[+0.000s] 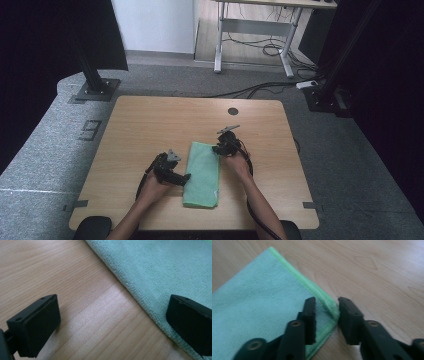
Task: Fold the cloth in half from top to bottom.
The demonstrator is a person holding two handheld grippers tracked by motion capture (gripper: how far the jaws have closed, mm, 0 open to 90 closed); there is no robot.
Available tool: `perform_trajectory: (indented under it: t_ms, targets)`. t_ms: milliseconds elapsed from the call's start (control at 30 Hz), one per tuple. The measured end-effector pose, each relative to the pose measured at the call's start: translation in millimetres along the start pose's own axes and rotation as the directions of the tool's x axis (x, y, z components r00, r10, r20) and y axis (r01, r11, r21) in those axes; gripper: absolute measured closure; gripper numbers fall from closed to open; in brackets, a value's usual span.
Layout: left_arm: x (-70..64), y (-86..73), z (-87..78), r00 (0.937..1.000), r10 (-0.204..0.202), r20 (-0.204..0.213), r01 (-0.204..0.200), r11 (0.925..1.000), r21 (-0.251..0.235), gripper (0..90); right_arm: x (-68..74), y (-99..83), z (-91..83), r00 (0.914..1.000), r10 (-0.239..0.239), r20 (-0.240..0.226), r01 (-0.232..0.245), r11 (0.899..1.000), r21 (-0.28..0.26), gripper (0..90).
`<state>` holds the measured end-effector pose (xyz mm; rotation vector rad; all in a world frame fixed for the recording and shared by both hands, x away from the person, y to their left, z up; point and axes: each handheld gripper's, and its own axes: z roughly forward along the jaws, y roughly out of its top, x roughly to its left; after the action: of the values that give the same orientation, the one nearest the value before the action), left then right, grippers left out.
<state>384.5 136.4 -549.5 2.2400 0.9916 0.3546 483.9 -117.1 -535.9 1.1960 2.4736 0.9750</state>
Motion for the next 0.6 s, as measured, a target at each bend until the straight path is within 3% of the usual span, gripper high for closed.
perform_trajectory:
  t_ms: [167,400,600]
  targets:
    - [-0.1,-0.1,0.0,1.0000,-0.001,-0.001,0.001,1.0000,0.000,0.0,3.1,2.3,-2.0,0.9997,-0.025,0.003,0.025,1.000,0.016,84.0]
    - [-0.4,-0.1,0.0,1.0000,-0.003,-0.003,0.003,1.0000,-0.002,0.0,4.2,6.9,-18.9,0.9989,-0.046,-0.010,0.046,0.999,-0.023,85.4]
    - [-0.9,-0.3,-0.1,1.0000,-0.007,-0.007,0.007,1.0000,-0.002,0.0,17.3,13.9,-42.4,0.9948,-0.098,-0.025,0.096,0.992,-0.076,85.6]
